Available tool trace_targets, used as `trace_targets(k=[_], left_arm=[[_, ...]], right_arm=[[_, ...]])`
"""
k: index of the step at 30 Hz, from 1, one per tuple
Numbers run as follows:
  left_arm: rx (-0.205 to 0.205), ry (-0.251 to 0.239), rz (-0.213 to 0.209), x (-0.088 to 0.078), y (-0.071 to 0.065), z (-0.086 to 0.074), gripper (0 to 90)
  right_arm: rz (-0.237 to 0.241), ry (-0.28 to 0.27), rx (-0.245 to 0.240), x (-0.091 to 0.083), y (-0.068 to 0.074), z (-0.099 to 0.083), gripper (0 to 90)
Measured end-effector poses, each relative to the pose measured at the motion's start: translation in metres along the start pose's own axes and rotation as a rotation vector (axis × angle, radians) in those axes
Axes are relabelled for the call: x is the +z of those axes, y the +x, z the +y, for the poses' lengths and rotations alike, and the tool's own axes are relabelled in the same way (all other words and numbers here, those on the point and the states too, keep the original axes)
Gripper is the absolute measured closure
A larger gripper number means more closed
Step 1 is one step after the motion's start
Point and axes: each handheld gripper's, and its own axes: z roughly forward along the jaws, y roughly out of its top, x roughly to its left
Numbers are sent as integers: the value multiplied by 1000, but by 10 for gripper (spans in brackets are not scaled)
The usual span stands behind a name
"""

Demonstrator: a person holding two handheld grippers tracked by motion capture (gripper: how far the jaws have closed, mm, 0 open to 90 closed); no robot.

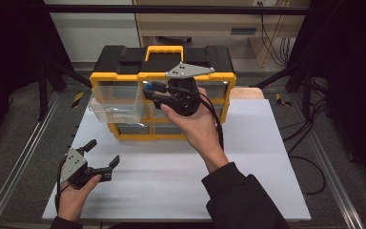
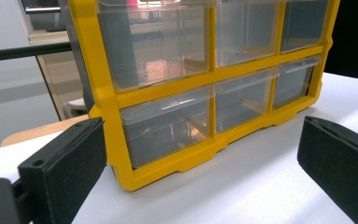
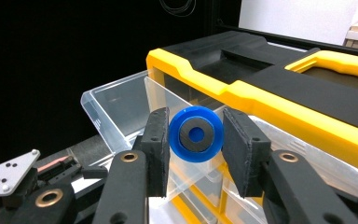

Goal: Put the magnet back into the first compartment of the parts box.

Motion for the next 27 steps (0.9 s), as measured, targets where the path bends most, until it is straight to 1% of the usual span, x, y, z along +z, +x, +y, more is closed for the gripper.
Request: trace_targets(k=[6, 16, 23, 27], left_arm=[[7, 6, -5, 0, -1, 0, 8], [7, 6, -6, 0, -1, 0, 8], [7, 5, -6, 1, -1, 0, 8], [7, 5, -8, 1, -1, 0, 8]], right_arm=[[5, -11, 8, 2, 1, 3, 628], [12, -18, 10, 7, 4, 8, 628], [15, -18, 7, 12, 6, 11, 628], [20, -7, 0, 18, 10, 13, 627]])
